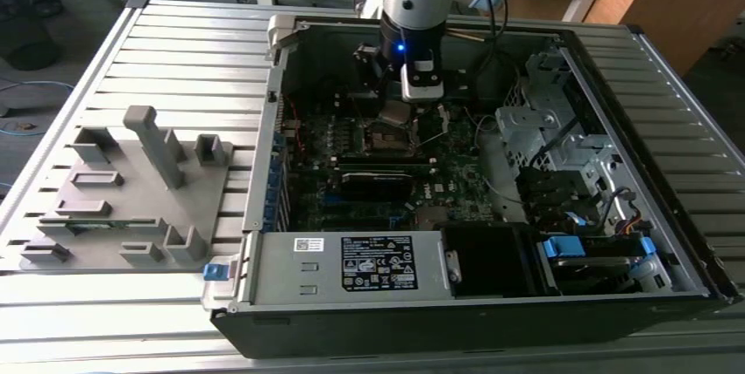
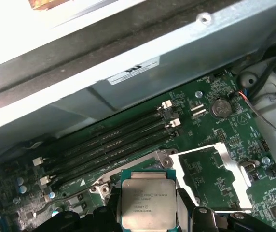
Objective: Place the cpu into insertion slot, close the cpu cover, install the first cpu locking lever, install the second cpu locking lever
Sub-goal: 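Place the cpu into insertion slot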
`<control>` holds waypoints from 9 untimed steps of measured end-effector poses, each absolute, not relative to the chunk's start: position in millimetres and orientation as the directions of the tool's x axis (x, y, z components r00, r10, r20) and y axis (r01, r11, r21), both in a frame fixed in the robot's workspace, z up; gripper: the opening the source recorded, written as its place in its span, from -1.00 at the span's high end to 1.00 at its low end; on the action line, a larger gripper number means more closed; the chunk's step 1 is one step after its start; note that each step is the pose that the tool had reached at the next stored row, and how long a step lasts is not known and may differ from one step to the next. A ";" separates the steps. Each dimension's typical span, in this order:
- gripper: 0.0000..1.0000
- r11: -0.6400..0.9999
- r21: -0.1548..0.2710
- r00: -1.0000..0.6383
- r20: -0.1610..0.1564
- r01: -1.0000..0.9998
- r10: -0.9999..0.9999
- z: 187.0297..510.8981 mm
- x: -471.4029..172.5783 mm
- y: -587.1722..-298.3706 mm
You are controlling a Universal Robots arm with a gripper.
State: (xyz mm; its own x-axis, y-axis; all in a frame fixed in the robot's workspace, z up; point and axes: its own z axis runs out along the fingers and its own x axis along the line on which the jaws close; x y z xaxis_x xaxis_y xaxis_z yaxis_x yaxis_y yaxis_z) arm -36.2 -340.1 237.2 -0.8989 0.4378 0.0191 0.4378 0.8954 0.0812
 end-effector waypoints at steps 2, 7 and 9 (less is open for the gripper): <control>-0.08 0.889 0.081 -0.893 0.019 0.450 0.450 237.1 -36.1 -340.1; -0.08 0.880 0.081 -0.884 0.019 0.467 0.467 237.0 -36.2 -340.1; -0.08 0.878 0.081 -0.882 0.019 0.471 0.471 237.0 -36.2 -340.1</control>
